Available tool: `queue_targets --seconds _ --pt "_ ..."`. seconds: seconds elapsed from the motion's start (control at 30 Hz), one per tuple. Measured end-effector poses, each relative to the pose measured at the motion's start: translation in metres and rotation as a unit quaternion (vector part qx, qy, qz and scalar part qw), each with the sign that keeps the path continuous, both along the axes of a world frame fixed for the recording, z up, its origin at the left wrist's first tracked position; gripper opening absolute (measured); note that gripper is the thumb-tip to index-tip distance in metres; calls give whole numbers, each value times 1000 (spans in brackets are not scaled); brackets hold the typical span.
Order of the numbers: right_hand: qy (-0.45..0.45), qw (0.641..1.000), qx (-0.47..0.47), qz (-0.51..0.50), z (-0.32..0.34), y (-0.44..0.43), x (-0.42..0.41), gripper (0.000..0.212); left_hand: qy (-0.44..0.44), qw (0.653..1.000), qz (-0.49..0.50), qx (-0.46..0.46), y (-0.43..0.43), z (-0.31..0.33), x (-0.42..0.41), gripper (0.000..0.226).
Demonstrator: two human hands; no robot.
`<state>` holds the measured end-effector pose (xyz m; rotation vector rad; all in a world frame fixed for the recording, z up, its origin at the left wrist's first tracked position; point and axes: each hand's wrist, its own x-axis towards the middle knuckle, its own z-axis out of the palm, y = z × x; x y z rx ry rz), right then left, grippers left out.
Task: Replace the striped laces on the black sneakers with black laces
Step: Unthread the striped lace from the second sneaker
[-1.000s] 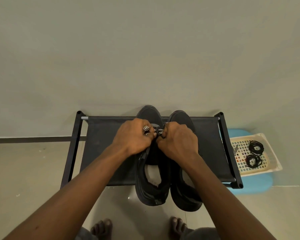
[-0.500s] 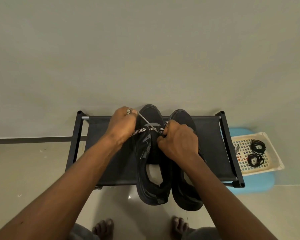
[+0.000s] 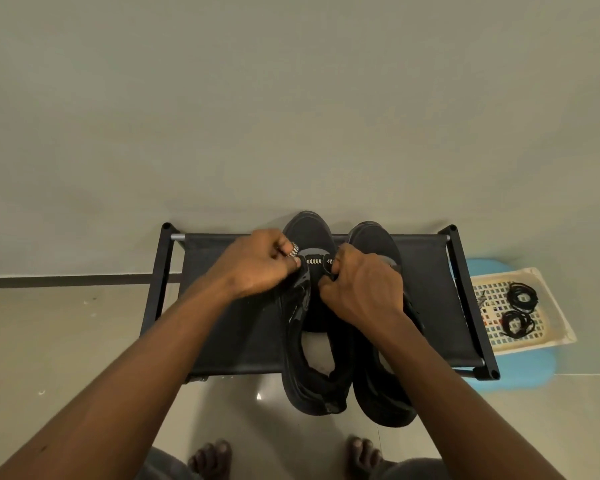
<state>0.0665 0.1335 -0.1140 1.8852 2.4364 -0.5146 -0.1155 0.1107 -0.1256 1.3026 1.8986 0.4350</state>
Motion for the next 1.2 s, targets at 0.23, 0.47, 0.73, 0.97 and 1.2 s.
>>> queue_targets --seconds 0.23,0.47,0.73,0.97,1.2 --pt "-15 999 27 14 -3 -2 -2 33 66 997 -31 34 -1 -9 14 17" --pt "-40 999 36 7 -1 -5 -5 32 150 982 -102 57 -4 3 9 11" --pt "-44 998 34 7 -2 -4 -5 31 156 976 9 150 -16 18 -15 11" --pt "-53 998 33 15 -3 -3 -3 30 111 938 212 250 -13 30 -41 18" --pt "-31 999 31 20 -6 -2 -1 30 -374 849 328 179 3 21 -7 20"
